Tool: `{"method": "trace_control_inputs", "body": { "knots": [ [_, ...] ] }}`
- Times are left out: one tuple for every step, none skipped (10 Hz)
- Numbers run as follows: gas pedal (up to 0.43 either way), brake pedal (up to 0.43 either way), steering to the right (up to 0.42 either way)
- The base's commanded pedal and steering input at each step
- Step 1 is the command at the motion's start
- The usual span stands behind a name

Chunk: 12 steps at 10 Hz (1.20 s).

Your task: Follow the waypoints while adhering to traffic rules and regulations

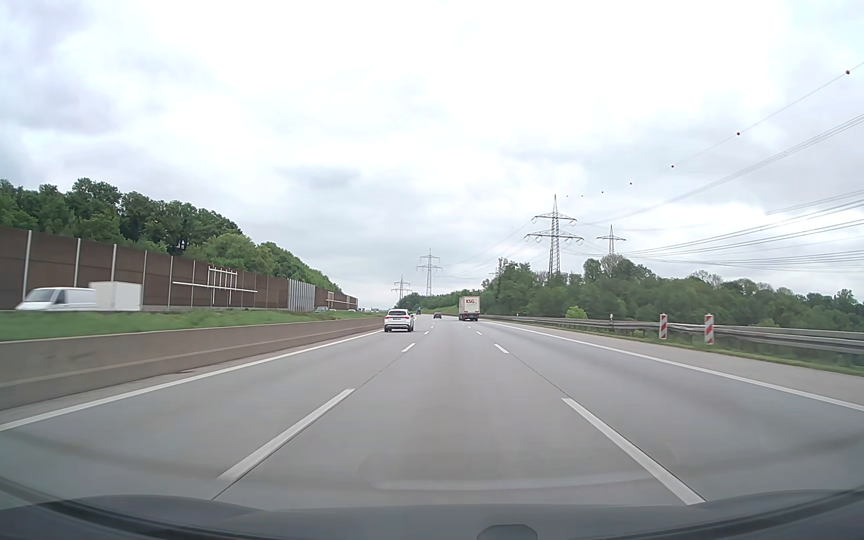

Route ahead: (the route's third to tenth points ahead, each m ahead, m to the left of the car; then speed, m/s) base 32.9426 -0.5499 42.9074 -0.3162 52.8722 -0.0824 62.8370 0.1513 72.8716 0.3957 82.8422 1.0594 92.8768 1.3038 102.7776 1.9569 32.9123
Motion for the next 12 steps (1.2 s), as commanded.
{"method": "trace_control_inputs", "body": {
  "knots": [
    [0.429, 0.000, -0.003],
    [0.429, 0.000, -0.003],
    [0.429, 0.000, -0.003],
    [0.429, 0.000, -0.003],
    [0.421, 0.000, -0.003],
    [0.421, 0.000, -0.003],
    [0.421, 0.000, -0.003],
    [0.421, 0.000, -0.003],
    [0.421, 0.000, -0.003],
    [0.421, 0.000, -0.003],
    [0.421, 0.000, -0.003],
    [0.421, 0.000, -0.003]
  ]
}}
